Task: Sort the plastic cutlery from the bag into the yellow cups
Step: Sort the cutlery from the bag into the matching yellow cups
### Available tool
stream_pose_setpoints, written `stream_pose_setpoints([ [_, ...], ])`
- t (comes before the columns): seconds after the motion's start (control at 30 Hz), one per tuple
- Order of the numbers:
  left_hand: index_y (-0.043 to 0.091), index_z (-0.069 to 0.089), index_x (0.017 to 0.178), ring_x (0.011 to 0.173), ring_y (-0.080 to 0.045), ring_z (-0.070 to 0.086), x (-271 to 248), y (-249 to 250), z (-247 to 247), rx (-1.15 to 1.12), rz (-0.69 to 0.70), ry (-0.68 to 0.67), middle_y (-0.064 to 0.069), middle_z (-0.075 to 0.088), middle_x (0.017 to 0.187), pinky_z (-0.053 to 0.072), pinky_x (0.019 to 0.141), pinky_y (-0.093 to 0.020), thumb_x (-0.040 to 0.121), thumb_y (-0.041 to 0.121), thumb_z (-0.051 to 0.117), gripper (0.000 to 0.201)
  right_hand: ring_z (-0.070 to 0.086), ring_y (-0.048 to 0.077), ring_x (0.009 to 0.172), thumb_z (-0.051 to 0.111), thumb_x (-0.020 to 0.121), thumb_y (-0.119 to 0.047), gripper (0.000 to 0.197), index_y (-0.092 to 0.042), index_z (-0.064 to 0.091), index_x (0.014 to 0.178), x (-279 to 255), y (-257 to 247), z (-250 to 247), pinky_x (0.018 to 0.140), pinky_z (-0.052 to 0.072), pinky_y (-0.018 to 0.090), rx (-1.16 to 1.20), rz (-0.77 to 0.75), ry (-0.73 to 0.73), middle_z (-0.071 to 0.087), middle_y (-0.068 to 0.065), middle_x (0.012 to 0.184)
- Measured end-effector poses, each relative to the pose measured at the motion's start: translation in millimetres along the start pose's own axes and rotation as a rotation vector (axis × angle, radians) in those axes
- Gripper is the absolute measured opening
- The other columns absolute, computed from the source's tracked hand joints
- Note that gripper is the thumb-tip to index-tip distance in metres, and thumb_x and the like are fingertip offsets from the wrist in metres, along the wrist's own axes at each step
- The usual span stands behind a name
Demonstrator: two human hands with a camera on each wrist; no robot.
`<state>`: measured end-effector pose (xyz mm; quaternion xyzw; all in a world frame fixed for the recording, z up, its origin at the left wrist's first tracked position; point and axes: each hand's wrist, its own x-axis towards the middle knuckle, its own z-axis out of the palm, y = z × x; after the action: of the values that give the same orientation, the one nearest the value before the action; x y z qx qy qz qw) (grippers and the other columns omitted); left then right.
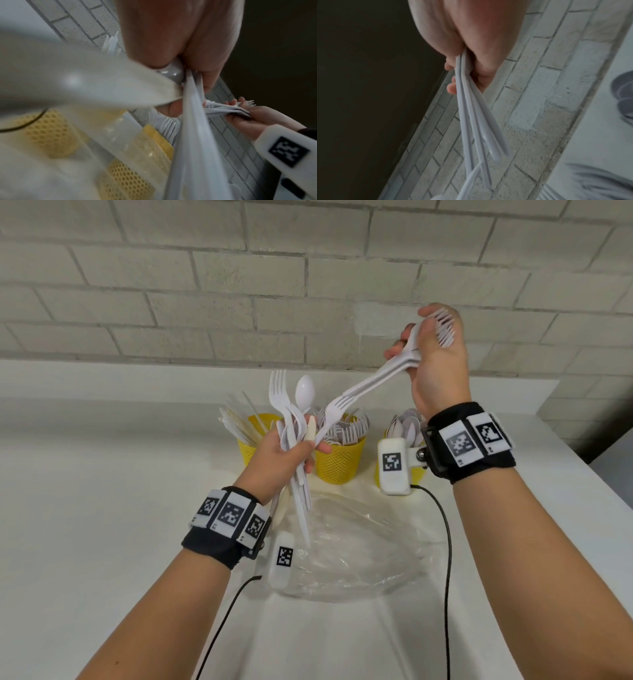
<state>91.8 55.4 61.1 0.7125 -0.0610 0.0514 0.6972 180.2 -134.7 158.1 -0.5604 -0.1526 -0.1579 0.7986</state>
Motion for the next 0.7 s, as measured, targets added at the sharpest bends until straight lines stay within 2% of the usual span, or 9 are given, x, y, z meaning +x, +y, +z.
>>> stream_pose_setpoints([
  [0.13,0.020,0.056,0.104,0.053,-0.019,0.048,1,-1,-6,-0.003,0.005,0.105,-0.007,0.072,0.083,0.043,0.057,-0.032,0.093,0.000,0.047,0.024,0.050,0.010,0.050,0.032,0.100,-0.006,0.022,-0.017,0.049,0.091,15,6,12,0.061,0.051,0.031,-0.144,-0.155,-0.039,0.047,0.005,0.069],
  [0.27,0.012,0.054,0.111,0.053,-0.019,0.049,3,2,-12,0.000,0.017,0.140,-0.008,0.071,0.085,0.044,0.057,-0.033,0.093,0.001,0.047,0.022,0.049,0.012,0.054,0.036,0.097,-0.006,0.022,-0.020,0.051,0.088,17,28,24,0.059,0.048,0.030,-0.303,-0.200,-0.167,0.047,0.003,0.068],
  [0.33,0.012,0.054,0.112,0.054,-0.019,0.048,4,4,-13,-0.012,0.017,0.141,-0.008,0.071,0.084,0.044,0.056,-0.032,0.093,0.001,0.047,0.024,0.050,0.011,0.054,0.037,0.097,-0.005,0.022,-0.019,0.051,0.088,10,46,28,0.059,0.047,0.026,-0.432,-0.132,-0.259,0.048,0.004,0.068],
  [0.43,0.009,0.052,0.115,0.054,-0.020,0.049,6,4,-11,-0.019,0.014,0.129,-0.008,0.071,0.085,0.044,0.057,-0.032,0.093,0.001,0.047,0.024,0.054,0.007,0.052,0.038,0.099,-0.009,0.016,-0.015,0.052,0.096,-5,70,25,0.054,0.047,0.020,-0.623,0.089,-0.365,0.053,0.005,0.069],
  [0.53,0.014,0.053,0.109,0.054,-0.020,0.049,7,4,-7,-0.024,0.018,0.115,-0.010,0.072,0.086,0.043,0.057,-0.031,0.092,0.000,0.047,0.023,0.057,0.013,0.066,0.043,0.097,-0.012,0.015,-0.011,0.057,0.104,-9,78,20,0.059,0.047,0.016,-0.745,0.201,-0.416,0.062,0.006,0.079],
  [0.57,0.017,0.054,0.107,0.054,-0.020,0.048,7,4,-6,-0.025,0.023,0.113,-0.010,0.072,0.086,0.043,0.057,-0.031,0.092,0.000,0.047,0.023,0.058,0.015,0.073,0.046,0.096,-0.012,0.017,-0.009,0.058,0.107,-7,78,19,0.063,0.046,0.015,-0.775,0.194,-0.421,0.064,0.007,0.088],
  [0.63,0.019,0.055,0.104,0.054,-0.020,0.049,6,5,-5,-0.027,0.028,0.112,-0.010,0.072,0.086,0.043,0.058,-0.031,0.092,0.001,0.047,0.023,0.055,0.015,0.090,0.051,0.092,-0.011,0.018,-0.007,0.059,0.108,-5,75,19,0.075,0.042,0.021,-0.791,0.117,-0.394,0.061,0.006,0.102],
  [0.7,0.018,0.055,0.102,0.053,-0.020,0.049,8,4,-4,-0.033,0.033,0.120,-0.010,0.072,0.085,0.043,0.058,-0.032,0.092,0.001,0.048,0.021,0.053,0.016,0.095,0.050,0.093,-0.012,0.017,-0.005,0.060,0.105,-5,74,19,0.079,0.040,0.025,-0.802,0.037,-0.377,0.059,0.007,0.106],
])
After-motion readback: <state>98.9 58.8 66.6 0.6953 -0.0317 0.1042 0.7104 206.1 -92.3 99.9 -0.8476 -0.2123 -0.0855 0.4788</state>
